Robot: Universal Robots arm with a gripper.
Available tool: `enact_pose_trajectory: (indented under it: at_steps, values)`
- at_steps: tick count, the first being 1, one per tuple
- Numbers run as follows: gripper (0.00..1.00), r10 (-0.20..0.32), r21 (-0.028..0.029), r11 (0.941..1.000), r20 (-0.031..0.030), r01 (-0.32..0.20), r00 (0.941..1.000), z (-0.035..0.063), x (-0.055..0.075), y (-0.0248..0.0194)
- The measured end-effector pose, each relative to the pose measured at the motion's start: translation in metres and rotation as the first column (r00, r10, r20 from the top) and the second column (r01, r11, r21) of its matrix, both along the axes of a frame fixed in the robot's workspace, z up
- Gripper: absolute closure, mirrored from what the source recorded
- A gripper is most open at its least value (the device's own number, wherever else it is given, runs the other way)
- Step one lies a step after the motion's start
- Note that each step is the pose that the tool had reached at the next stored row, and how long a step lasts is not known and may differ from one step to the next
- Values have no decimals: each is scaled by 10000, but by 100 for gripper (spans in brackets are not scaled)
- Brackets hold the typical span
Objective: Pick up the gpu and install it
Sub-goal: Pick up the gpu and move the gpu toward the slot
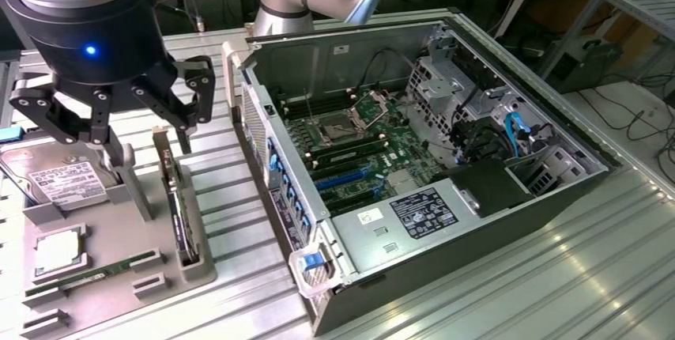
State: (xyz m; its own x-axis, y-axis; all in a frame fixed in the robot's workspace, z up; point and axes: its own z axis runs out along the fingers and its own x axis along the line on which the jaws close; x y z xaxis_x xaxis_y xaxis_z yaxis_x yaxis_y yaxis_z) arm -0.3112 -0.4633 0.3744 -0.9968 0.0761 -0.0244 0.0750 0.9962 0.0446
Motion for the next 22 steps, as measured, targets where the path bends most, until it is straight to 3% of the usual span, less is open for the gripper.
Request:
enact_pose_trajectory:
  at_steps: [22]
  values:
    - [34,0,0,10000,0,0,10000,-107,0,0]
